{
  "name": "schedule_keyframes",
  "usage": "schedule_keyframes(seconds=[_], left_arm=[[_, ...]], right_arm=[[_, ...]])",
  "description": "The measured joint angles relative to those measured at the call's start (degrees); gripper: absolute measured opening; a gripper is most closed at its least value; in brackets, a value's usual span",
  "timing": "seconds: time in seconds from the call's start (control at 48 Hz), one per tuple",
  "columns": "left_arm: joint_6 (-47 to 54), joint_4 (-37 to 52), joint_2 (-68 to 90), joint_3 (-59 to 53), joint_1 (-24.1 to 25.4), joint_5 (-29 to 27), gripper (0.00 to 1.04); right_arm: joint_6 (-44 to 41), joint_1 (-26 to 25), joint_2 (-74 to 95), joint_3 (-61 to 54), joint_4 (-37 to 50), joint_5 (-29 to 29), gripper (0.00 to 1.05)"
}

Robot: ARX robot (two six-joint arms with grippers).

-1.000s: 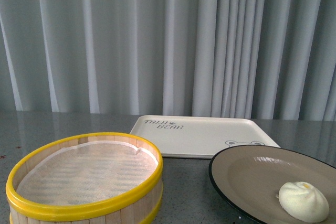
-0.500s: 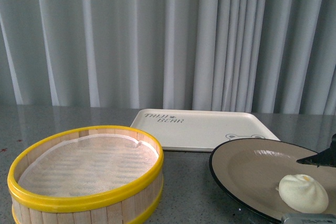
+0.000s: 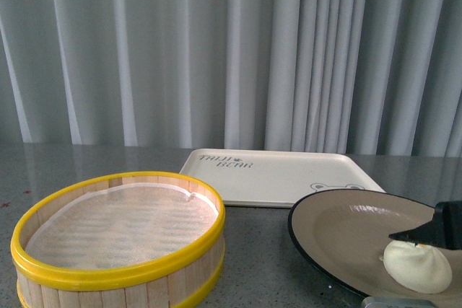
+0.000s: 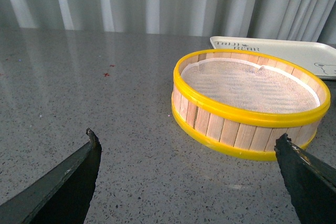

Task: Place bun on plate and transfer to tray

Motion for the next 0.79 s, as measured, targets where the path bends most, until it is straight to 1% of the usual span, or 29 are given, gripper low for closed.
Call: schedule_keyframes(seconds=[0.062, 0.146, 0.208, 0.229, 0.292, 0.312, 0.375, 0.458, 0.5, 0.667, 0.792], left_arm=[[0.0, 0.0, 0.0, 0.0, 0.0, 0.0, 0.98], [0.0, 0.0, 0.0, 0.0, 0.0, 0.0, 0.98], [0.0, 0.0, 0.0, 0.0, 0.0, 0.0, 0.98], [0.0, 0.0, 0.0, 0.0, 0.0, 0.0, 0.98], [0.0, 0.0, 0.0, 0.0, 0.0, 0.0, 0.98], [0.0, 0.0, 0.0, 0.0, 0.0, 0.0, 0.98], [0.0, 0.0, 0.0, 0.0, 0.0, 0.0, 0.98], [0.0, 0.0, 0.0, 0.0, 0.0, 0.0, 0.98], [0.0, 0.0, 0.0, 0.0, 0.0, 0.0, 0.98], [0.0, 0.0, 0.0, 0.0, 0.0, 0.0, 0.98], [0.0, 0.0, 0.0, 0.0, 0.0, 0.0, 0.98]], right_arm=[[-0.11, 0.02, 0.57, -0.35, 0.76, 0.15, 0.7], [0.0, 0.11, 1.22, -0.94, 2.67, 0.44, 0.5], [0.15, 0.31, 1.42, -1.2, 3.34, 0.72, 0.4], [0.15, 0.33, 1.46, -1.27, 3.54, 0.79, 0.38], [0.17, 0.55, 1.88, -1.57, 4.94, 1.27, 0.27], [0.17, 0.57, 1.99, -1.64, 5.27, 1.33, 0.26], [0.39, 0.72, 2.67, -2.03, 7.43, 2.19, 0.15], [1.2, 0.81, 3.32, -2.45, 9.55, 3.13, 0.05], [1.42, 0.79, 3.5, -2.62, 10.19, 3.04, 0.03], [1.57, 0.5, 4.15, -4.0, 14.36, 2.82, 0.03], [0.17, -0.11, 4.17, -4.76, 16.66, 0.68, 0.03]])
